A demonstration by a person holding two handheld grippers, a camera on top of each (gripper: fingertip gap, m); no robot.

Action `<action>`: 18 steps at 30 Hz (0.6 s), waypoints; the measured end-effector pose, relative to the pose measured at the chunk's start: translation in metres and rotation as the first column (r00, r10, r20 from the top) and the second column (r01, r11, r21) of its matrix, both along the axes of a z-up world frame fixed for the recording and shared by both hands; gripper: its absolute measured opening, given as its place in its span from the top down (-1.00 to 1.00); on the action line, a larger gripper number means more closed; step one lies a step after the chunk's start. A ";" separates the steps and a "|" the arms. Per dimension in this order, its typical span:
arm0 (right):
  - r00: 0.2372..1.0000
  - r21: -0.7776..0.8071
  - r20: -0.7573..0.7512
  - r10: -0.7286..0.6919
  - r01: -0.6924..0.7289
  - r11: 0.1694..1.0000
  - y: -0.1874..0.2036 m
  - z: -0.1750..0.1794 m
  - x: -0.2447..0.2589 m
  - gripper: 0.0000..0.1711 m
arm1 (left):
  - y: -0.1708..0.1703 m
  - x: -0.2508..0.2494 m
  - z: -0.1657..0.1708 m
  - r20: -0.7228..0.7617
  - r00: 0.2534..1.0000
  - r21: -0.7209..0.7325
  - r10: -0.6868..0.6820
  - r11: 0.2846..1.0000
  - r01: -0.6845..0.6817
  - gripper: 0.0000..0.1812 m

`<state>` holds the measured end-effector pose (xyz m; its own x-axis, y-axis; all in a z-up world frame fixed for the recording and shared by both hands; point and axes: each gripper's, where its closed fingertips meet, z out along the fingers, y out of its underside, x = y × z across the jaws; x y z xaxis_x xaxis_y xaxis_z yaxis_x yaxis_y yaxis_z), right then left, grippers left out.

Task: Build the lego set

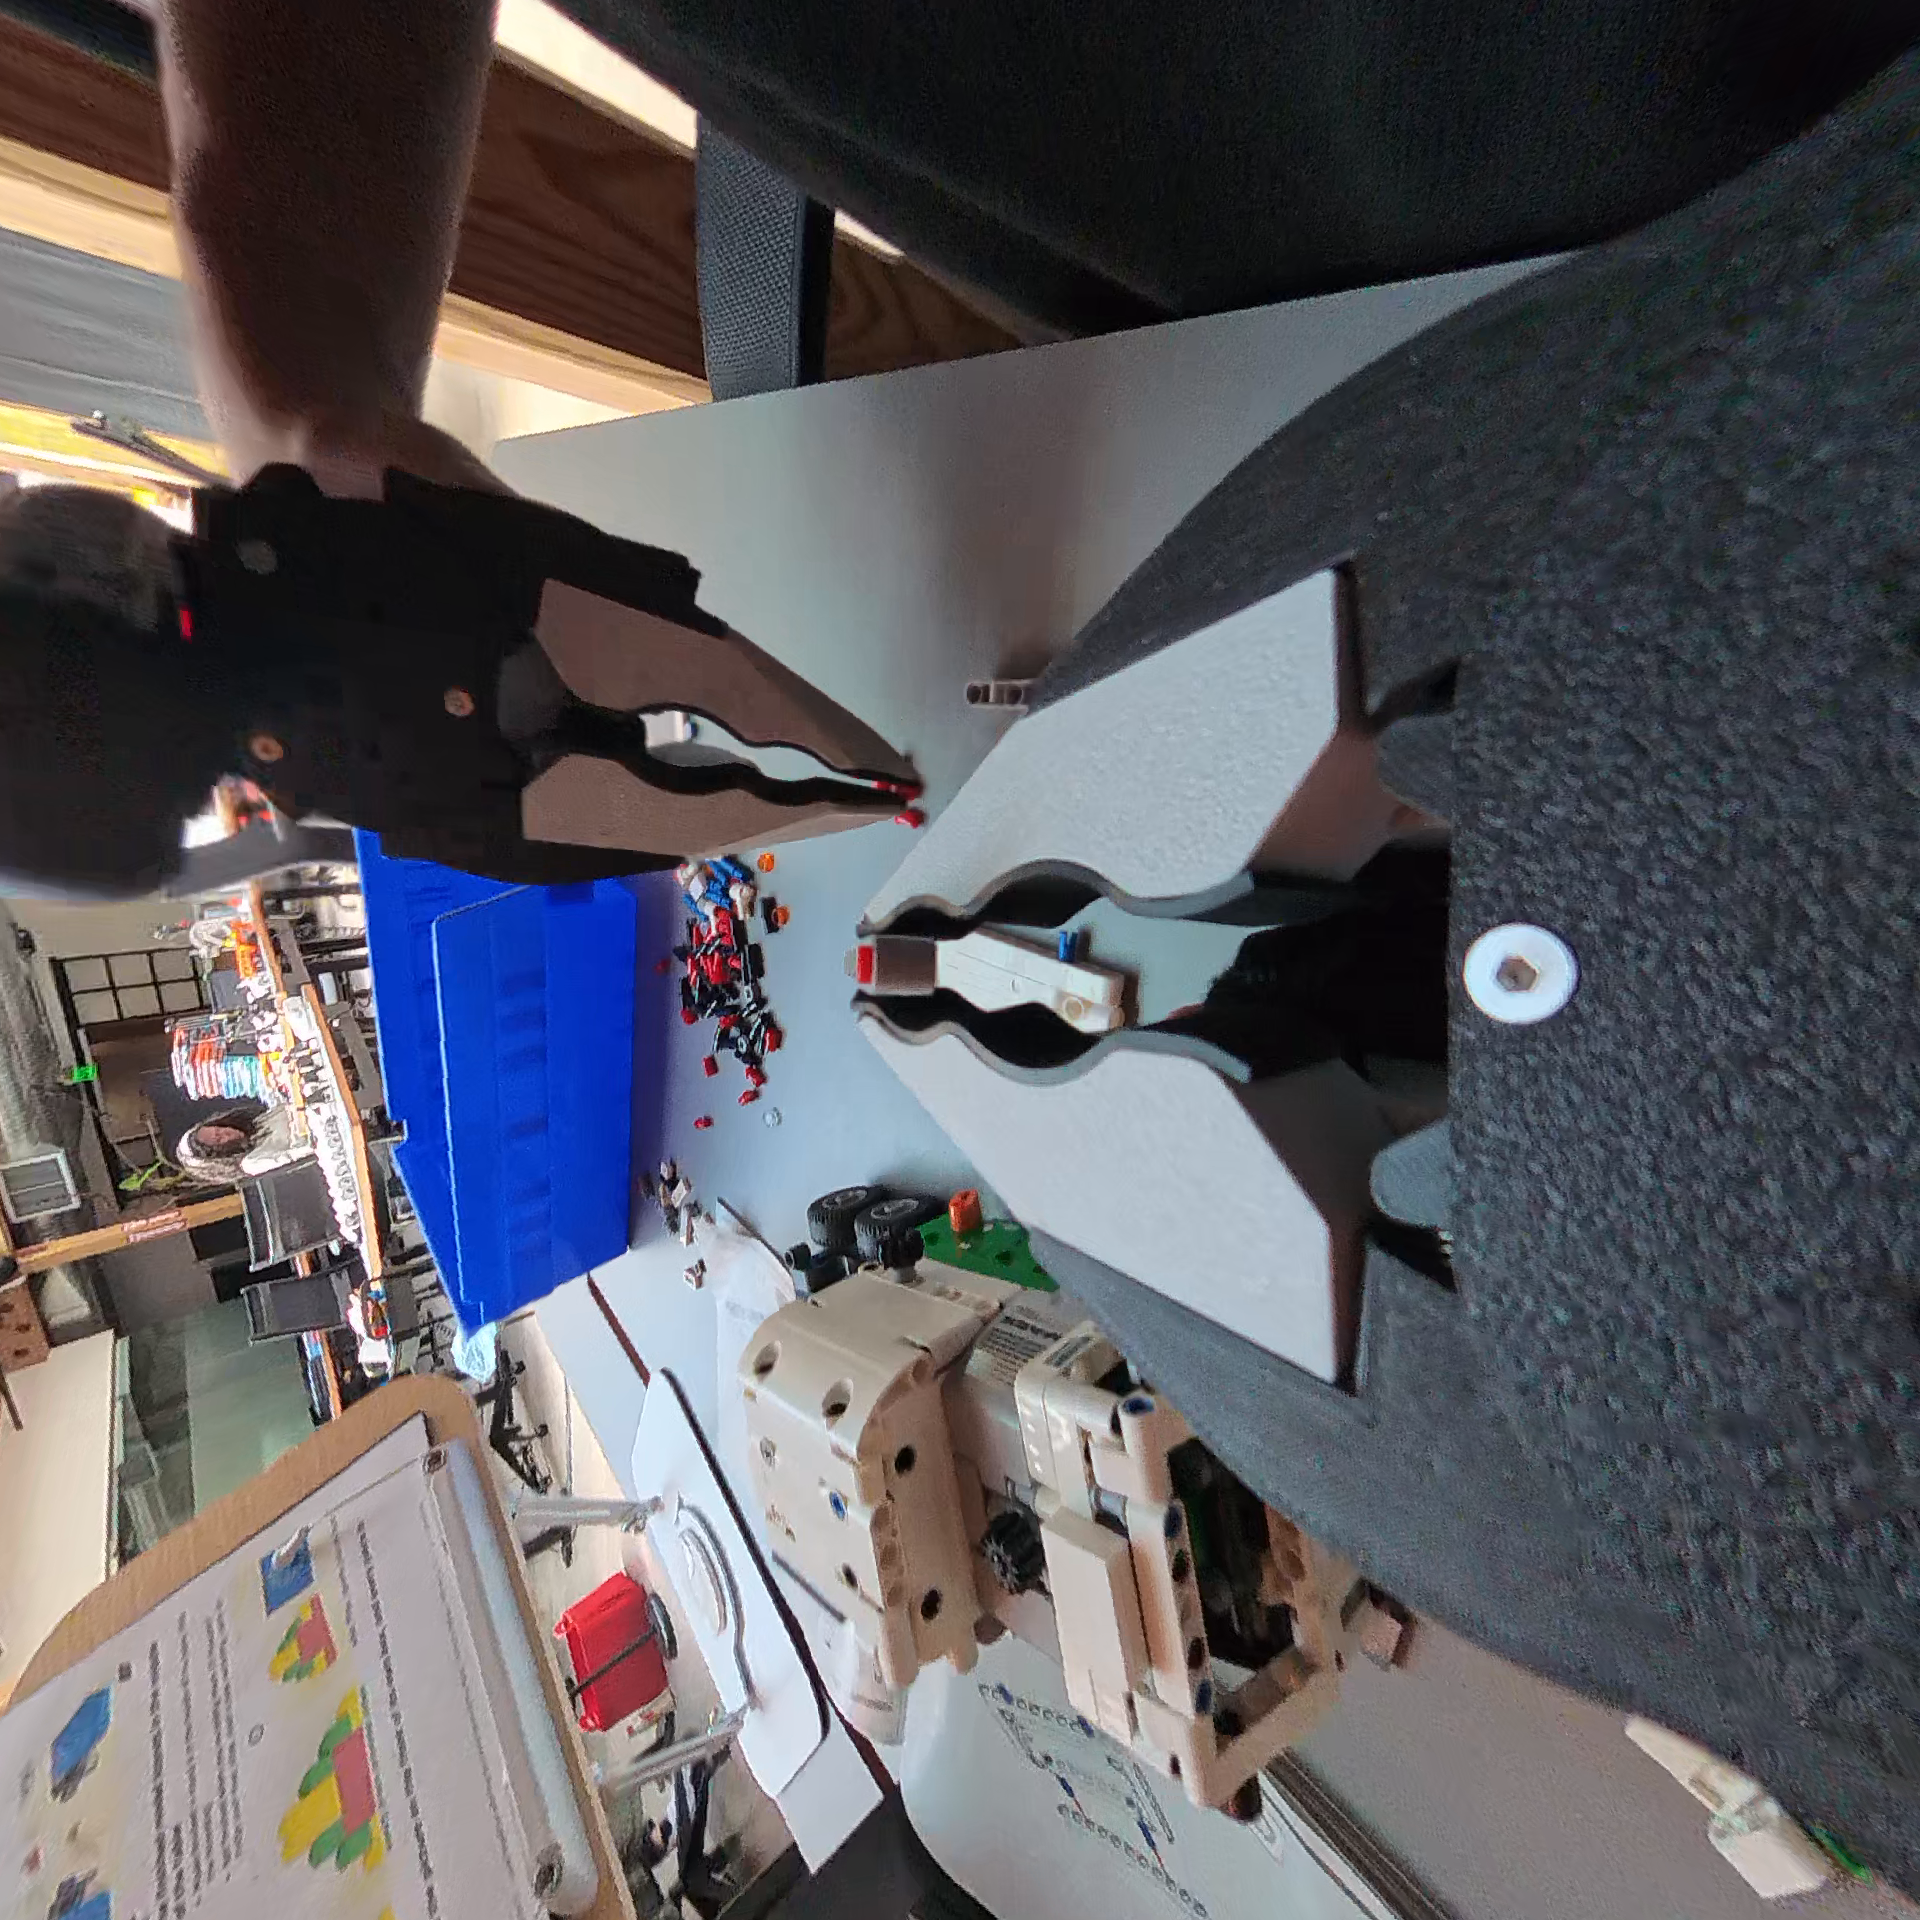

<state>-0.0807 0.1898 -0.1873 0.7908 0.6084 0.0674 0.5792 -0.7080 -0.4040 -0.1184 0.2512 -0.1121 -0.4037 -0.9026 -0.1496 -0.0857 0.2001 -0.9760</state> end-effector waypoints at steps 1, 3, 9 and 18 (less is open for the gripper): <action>0.996 0.097 -0.072 -0.043 0.050 0.994 0.012 0.015 -0.002 0.96 | 0.004 0.001 0.003 0.012 1.000 -0.021 0.024 1.000 -0.024 0.93; 0.962 0.326 -0.247 -0.116 0.195 0.925 0.040 0.058 -0.006 0.96 | 0.012 0.002 0.012 0.039 0.996 -0.091 0.076 0.993 -0.072 0.93; 0.521 0.400 -0.852 -0.058 0.718 0.570 0.079 0.137 -0.026 0.96 | 0.010 0.008 0.030 0.079 0.987 -0.321 0.142 0.941 -0.110 0.93; 0.490 0.405 -0.869 -0.063 0.779 0.479 0.081 0.124 -0.044 0.96 | 0.003 0.011 0.025 0.057 0.978 -0.272 0.202 0.946 -0.179 0.93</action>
<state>-0.1243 0.2709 -0.0637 0.8879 0.1825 -0.4222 -0.4257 -0.0213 -0.9046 -0.1071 0.2545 -0.0871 -0.2169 -0.9730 0.0787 -0.0130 -0.0777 -0.9969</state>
